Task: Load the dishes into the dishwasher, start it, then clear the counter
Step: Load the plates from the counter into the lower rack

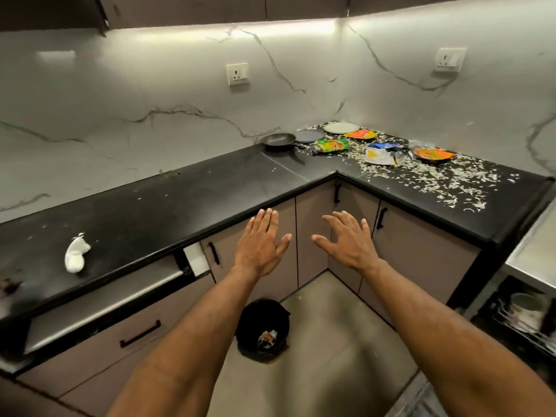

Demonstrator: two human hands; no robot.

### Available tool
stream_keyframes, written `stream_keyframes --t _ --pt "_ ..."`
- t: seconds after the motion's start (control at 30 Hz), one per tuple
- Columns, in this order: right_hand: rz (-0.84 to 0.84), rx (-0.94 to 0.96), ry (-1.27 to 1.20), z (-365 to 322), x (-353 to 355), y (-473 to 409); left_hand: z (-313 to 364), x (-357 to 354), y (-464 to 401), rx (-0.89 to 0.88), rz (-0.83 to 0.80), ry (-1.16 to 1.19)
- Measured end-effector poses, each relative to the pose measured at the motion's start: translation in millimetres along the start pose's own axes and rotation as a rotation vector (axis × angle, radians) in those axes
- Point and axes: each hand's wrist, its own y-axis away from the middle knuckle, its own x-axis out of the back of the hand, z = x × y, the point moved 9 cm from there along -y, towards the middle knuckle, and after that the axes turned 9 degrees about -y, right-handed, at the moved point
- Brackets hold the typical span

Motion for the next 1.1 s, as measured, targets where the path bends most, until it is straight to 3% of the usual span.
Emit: stream_keyframes --t 0.6,1.1 --pt "0.043 -0.170 0.028 156.6 15.0 -223.1 34.2 -86.6 -282.9 -0.135 -0.010 0.058" --pt "0.037 -0.203 0.089 274.8 16.8 -422.0 53.6 -162.9 -516.6 -0.190 -0.034 0.085"
